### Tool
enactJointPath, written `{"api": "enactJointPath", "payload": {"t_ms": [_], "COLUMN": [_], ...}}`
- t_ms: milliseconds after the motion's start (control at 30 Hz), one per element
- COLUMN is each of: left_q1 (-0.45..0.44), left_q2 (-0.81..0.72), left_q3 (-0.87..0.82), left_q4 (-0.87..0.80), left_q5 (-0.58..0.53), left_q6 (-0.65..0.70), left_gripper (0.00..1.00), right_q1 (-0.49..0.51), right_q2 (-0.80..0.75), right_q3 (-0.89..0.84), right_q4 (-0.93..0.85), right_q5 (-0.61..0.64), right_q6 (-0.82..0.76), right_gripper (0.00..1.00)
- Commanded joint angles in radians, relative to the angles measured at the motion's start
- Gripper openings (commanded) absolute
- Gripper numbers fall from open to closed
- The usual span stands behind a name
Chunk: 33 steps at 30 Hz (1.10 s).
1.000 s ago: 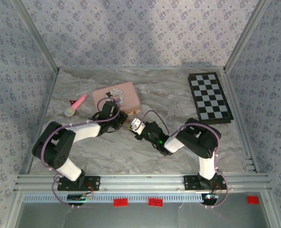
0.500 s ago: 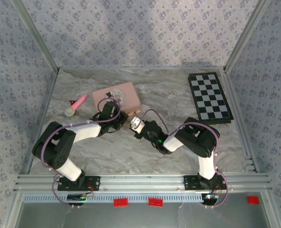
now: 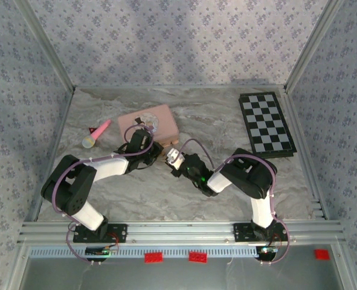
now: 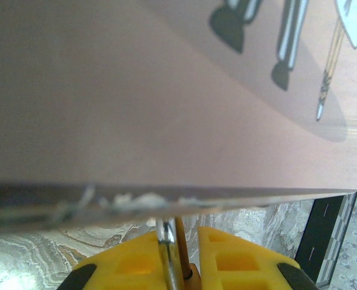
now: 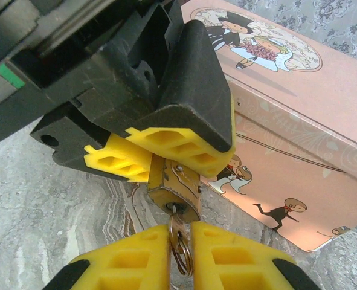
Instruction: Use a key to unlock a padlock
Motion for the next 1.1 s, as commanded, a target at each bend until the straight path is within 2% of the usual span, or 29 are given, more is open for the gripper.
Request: {"api": "enactJointPath", "payload": {"t_ms": [0,500,867,1067], "left_q1": [-0.024,-0.033,-0.035,-0.035], "left_q2": [0.010,0.024,0.041,0.043], "left_q3": [-0.035,-0.029,-0.030,-0.031], "left_q4": [-0.065,-0.053,-0.009,-0.007], "left_q5": [0.088,0.090,0.101,0.101], "left_q6": [-0.097,-0.092,-0.102,-0.100], "left_gripper": [0.00,0.00,0.00,0.00], "right_q1": [-0.005,0.001,-0.002,-0.028], "right_q2": [0.009,-0.039,-0.059,-0.083], "right_q3": [0.007,0.013,0.040,0.046], "right_q4": [0.014,-0.024,-0.089,-0.131], "right_q5": [0.011,-0.036,-0.047,-0.116], "right_q6": [0.033,0.101,0.248,0.378], "right_gripper": [0.16,0.11,0.11,0.10]}}
